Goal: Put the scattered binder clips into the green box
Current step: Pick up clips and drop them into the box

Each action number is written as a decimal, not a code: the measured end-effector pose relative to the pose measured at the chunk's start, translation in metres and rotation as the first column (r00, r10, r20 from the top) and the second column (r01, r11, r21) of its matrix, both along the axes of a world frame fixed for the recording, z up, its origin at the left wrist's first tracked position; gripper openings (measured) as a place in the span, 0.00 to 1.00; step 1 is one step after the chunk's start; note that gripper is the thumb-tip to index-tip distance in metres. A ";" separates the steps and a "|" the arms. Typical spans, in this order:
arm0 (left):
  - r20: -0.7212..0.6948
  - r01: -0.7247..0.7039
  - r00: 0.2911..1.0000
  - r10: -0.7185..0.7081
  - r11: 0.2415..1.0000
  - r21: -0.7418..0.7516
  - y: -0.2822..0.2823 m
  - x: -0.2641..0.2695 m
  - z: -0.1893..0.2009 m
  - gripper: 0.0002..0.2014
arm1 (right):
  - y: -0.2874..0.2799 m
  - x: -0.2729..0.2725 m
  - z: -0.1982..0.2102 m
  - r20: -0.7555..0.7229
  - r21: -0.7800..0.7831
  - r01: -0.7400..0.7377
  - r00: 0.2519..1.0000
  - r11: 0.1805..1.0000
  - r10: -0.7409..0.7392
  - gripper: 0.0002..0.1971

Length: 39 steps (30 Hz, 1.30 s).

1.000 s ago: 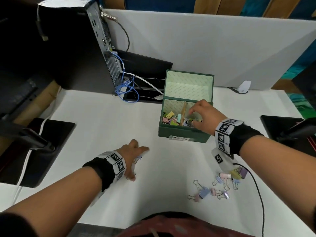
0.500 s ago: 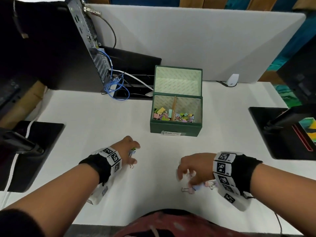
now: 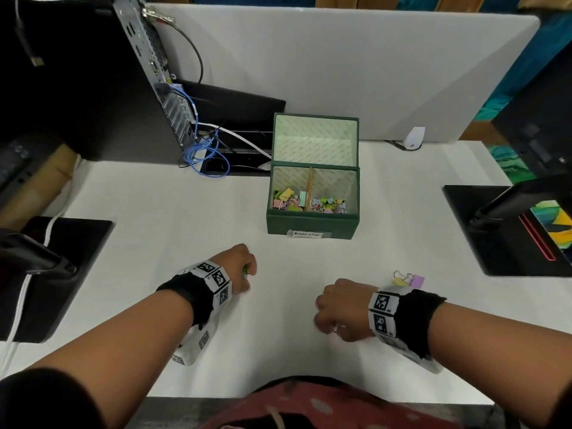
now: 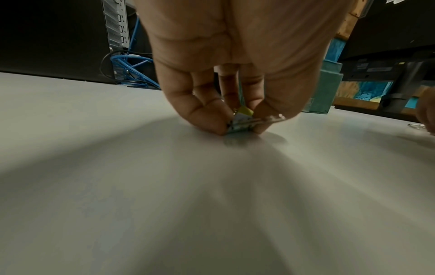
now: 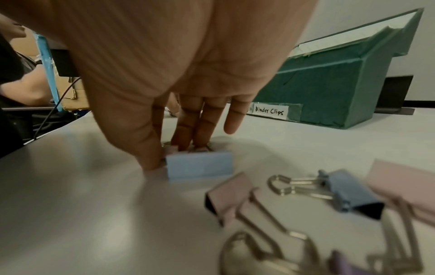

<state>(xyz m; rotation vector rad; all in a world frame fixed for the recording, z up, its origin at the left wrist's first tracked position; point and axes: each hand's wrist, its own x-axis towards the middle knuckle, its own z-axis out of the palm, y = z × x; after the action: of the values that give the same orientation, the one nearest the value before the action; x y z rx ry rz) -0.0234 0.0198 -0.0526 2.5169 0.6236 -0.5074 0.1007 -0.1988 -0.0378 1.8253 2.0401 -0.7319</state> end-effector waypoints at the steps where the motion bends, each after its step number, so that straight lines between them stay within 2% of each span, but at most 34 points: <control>1: 0.004 0.003 1.000 -0.003 1.000 -0.004 -0.001 0.001 0.000 0.11 | 0.001 0.001 -0.001 0.003 -0.004 0.015 1.000 1.000 -0.015 0.12; 5: 0.057 -0.023 0.998 0.023 1.000 -0.006 -0.002 0.006 0.004 0.10 | 0.005 0.006 0.001 -0.071 -0.037 0.149 0.986 0.988 -0.152 0.12; 8: 0.055 -0.031 0.998 0.031 1.000 -0.004 -0.003 0.007 0.006 0.10 | 0.008 0.014 0.004 -0.155 -0.041 0.299 0.941 0.953 -0.302 0.11; 11: 0.052 -0.035 0.998 0.036 0.999 -0.012 -0.001 0.005 0.004 0.12 | 0.012 0.023 0.013 -0.158 -0.048 0.360 0.918 0.932 -0.363 0.09; 13: 0.061 -0.032 0.998 0.033 0.999 -0.010 0.003 0.003 0.001 0.13 | 0.015 0.031 0.022 -0.217 -0.026 0.456 0.866 0.890 -0.450 0.08; 16: 0.057 -0.021 0.998 0.021 1.000 -0.001 0.006 0.001 -0.002 0.12 | 0.025 0.045 0.042 -0.364 0.101 0.645 0.733 0.757 -0.575 0.09; 19: 0.046 -0.003 0.999 0.003 1.000 -0.002 0.007 0.001 0.002 0.08 | 0.039 0.063 0.060 -0.491 0.231 0.815 0.569 0.532 -0.659 0.08; 21: 0.064 -0.007 0.998 0.009 1.000 -0.019 0.009 0.002 0.004 0.12 | 0.049 0.078 0.068 -0.570 0.262 0.877 0.478 0.403 -0.668 0.11; 23: 0.087 -0.026 0.996 0.030 0.999 -0.044 0.010 0.001 0.006 0.18 | 0.055 0.090 0.070 -0.598 0.254 0.893 0.446 0.371 -0.666 0.16; 25: 0.125 -0.051 0.990 0.061 0.995 -0.081 0.010 0.001 0.010 0.19 | 0.054 0.095 0.067 -0.585 0.269 0.892 0.451 0.363 -0.674 0.18; 27: 0.189 -0.077 0.977 0.099 0.990 -0.120 0.011 0.003 0.018 0.19 | 0.046 0.092 0.062 -0.556 0.323 0.869 0.494 0.375 -0.668 0.16; 28: 0.228 -0.097 0.965 0.129 0.985 -0.145 0.011 0.006 0.024 0.18 | 0.040 0.089 0.059 -0.530 0.348 0.844 0.535 0.407 -0.658 0.15; 31: 0.346 -0.107 0.920 0.185 0.967 -0.231 0.004 0.022 0.051 0.15 | 0.021 0.076 0.049 -0.378 0.377 0.709 0.705 0.596 -0.600 0.12; 32: 0.385 -0.087 0.906 0.179 0.966 -0.245 0.001 0.031 0.060 0.14 | 0.014 0.072 0.046 -0.322 0.354 0.655 0.755 0.668 -0.571 0.11; 34: 0.456 -0.049 0.874 0.168 0.964 -0.260 -0.008 0.050 0.078 0.11 | 0.004 0.061 0.043 -0.233 0.213 0.580 0.812 0.786 -0.536 0.10; 36: 0.508 -0.037 0.843 0.176 0.962 -0.271 -0.016 0.074 0.091 0.08 | -0.002 0.049 0.038 -0.169 0.051 0.534 0.838 0.844 -0.519 0.13; 39: 0.546 -0.016 0.820 0.168 0.962 -0.272 -0.029 0.105 0.099 0.06 | -0.007 0.037 0.031 -0.116 -0.044 0.475 0.871 0.879 -0.477 0.18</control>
<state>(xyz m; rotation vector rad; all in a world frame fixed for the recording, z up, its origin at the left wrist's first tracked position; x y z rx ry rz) 0.0815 -0.0088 0.0461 2.2082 0.4103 0.1988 0.1373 -0.2060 -0.0065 2.3623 1.6463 -1.0039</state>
